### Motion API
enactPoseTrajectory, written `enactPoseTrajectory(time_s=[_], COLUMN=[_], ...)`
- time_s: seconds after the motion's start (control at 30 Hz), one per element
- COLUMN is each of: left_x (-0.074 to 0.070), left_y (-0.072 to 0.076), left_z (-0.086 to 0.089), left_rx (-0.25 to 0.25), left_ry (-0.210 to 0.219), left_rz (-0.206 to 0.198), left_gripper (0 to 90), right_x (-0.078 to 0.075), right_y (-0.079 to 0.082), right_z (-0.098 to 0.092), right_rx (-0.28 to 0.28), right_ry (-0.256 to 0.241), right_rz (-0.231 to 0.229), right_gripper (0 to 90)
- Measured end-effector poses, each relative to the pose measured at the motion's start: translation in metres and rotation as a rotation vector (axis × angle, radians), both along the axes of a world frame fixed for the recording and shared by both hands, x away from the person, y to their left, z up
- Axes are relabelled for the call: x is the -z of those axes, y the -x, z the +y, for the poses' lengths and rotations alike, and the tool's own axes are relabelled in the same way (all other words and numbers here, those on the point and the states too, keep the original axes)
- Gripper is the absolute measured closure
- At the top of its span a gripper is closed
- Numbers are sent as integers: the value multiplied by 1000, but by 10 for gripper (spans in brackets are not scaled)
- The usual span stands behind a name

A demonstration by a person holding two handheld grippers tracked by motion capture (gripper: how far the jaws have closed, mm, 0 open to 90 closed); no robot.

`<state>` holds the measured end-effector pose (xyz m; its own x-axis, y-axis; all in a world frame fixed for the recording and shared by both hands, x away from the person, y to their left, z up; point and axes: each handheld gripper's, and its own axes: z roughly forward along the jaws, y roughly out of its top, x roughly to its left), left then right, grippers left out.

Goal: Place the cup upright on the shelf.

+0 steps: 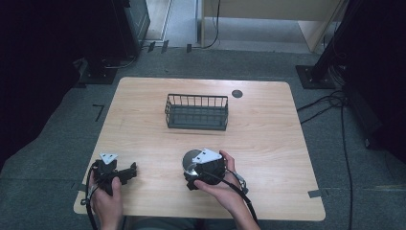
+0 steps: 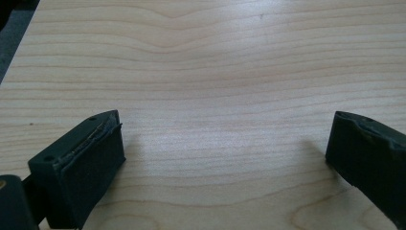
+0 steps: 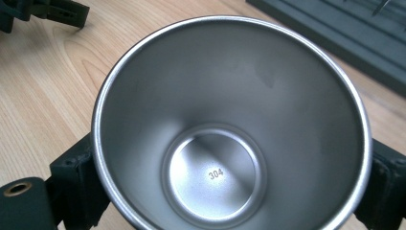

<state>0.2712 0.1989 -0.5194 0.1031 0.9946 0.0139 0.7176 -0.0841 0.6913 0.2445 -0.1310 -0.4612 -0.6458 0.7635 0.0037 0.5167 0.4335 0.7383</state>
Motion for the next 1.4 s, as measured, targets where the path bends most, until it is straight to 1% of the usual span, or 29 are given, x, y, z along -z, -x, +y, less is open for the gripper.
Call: enactPoseTrajectory(time_s=[0.03, 0.07, 0.1, 0.17, 0.2, 0.23, 0.27, 0.37, 0.43, 0.53, 0.63, 0.67, 0.73, 0.83, 0.97, 1.03, 1.1, 1.13, 1.27, 1.3, 1.33, 1.4], left_x=[0, 0, 0, 0, 0, 0, 0, 0, 0, 0, 0, 0, 0, 0, 0, 0, 0, 0, 0, 0, 0, 0], left_y=[0, 0, 0, 0, 0, 0, 0, 0, 0, 0, 0, 0, 0, 0, 0, 0, 0, 0, 0, 0, 0, 0], left_z=[0, 0, 0, 0, 0, 0, 0, 0, 0, 0, 0, 0, 0, 0, 0, 0, 0, 0, 0, 0, 0, 0], left_rx=[0, 0, 0, 0, 0, 0, 0, 0, 0, -1, -2, -1, -2, -3, -3, -2, -2, -2, -2, -2, -2, -2], left_ry=[0, 0, 0, 0, 0, 0, 0, 0, 1, 2, 2, 2, 2, 3, 3, 2, 2, 2, 2, 2, 2, 2], left_rz=[0, 0, 0, 0, 0, 0, 0, 0, 0, -1, 0, -1, -2, -4, -3, 0, -2, -2, -1, -1, 0, -1], left_gripper=[0, 0, 0, 0, 0, 0, 0, 0, 0, 0, 0, 0, 0, 0, 0, 0, 0, 0, 0, 0, 0, 0], right_x=[-4, -4, -9, -11, -15, -15, -20, -23, -29, -35, -39, -43, -44, -51, -56, -62, -64, -68, -77, -77, -82, -86], right_y=[-2, -2, -4, -6, -8, -8, -12, -16, -23, -29, -33, -37, -38, -46, -51, -56, -58, -62, -70, -70, -76, -81], right_z=[-2, -2, -3, -4, -6, -6, -8, -10, -13, -16, -17, -17, -17, -19, -20, -22, -22, -23, -24, -24, -25, -25], right_rx=[-16, -16, -33, -38, -50, -50, -63, -66, -66, -72, -77, -81, -83, -93, -93, -96, -97, -100, -104, -104, -111, -114], right_ry=[-7, -7, -10, -10, -5, -5, -18, -24, -16, -17, -21, -17, -16, -24, -21, -20, -21, -23, -16, -16, -17, -23], right_rz=[-5, -5, -9, -12, -24, -24, -22, -21, -30, -30, -30, -32, -35, -39, -42, -48, -49, -53, -64, -64, -67, -69], right_gripper=[68, 68, 69, 69, 69, 69, 69, 69, 69, 69, 69, 69, 69, 68, 69, 69, 69, 69, 69, 69, 69, 69])
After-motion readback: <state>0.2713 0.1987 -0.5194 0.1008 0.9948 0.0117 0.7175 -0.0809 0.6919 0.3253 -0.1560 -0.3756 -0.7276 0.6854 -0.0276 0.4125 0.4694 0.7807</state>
